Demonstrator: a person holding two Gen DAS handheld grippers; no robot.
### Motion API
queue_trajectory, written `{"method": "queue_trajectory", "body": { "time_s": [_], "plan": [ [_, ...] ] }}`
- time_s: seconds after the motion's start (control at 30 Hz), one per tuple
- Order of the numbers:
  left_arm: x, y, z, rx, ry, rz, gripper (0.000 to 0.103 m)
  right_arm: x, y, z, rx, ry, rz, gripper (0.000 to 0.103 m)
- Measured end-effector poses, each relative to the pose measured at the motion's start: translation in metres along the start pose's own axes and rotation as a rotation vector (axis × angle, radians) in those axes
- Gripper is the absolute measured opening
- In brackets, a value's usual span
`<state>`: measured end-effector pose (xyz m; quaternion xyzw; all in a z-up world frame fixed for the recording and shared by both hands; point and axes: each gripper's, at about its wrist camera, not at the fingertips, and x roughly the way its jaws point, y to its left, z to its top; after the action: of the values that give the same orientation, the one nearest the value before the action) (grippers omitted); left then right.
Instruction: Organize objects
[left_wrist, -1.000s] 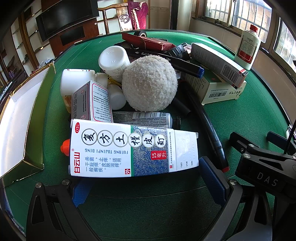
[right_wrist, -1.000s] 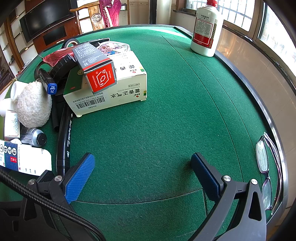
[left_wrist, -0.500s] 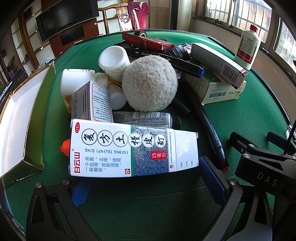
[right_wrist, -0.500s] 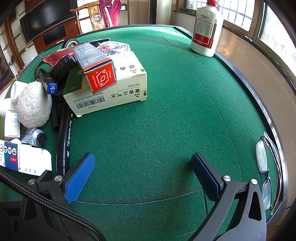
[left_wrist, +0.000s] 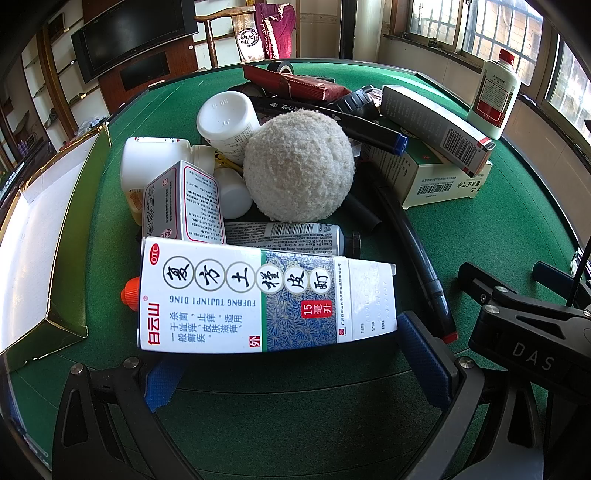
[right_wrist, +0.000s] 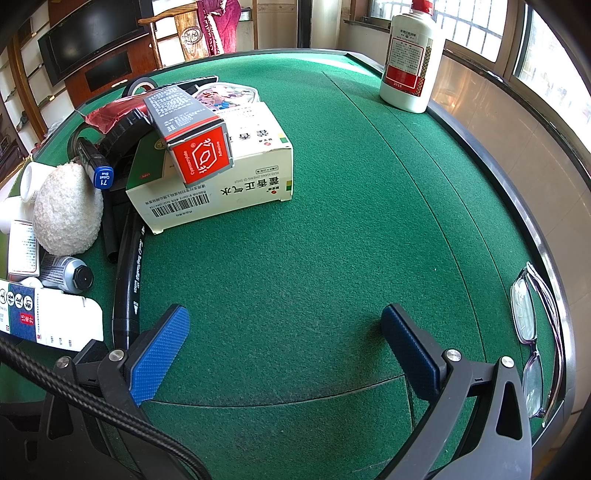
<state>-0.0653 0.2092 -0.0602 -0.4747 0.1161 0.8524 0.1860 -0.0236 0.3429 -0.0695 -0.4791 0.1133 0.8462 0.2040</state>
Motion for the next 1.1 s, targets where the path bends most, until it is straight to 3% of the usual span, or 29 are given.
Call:
{"method": "queue_trajectory", "body": {
  "time_s": [1.1],
  "plan": [
    [0.0005, 0.0002, 0.0002, 0.001, 0.000, -0.001, 0.102, -0.0002, -0.0002, 0.0001, 0.026, -0.001, -0.016, 0.103]
  ]
}}
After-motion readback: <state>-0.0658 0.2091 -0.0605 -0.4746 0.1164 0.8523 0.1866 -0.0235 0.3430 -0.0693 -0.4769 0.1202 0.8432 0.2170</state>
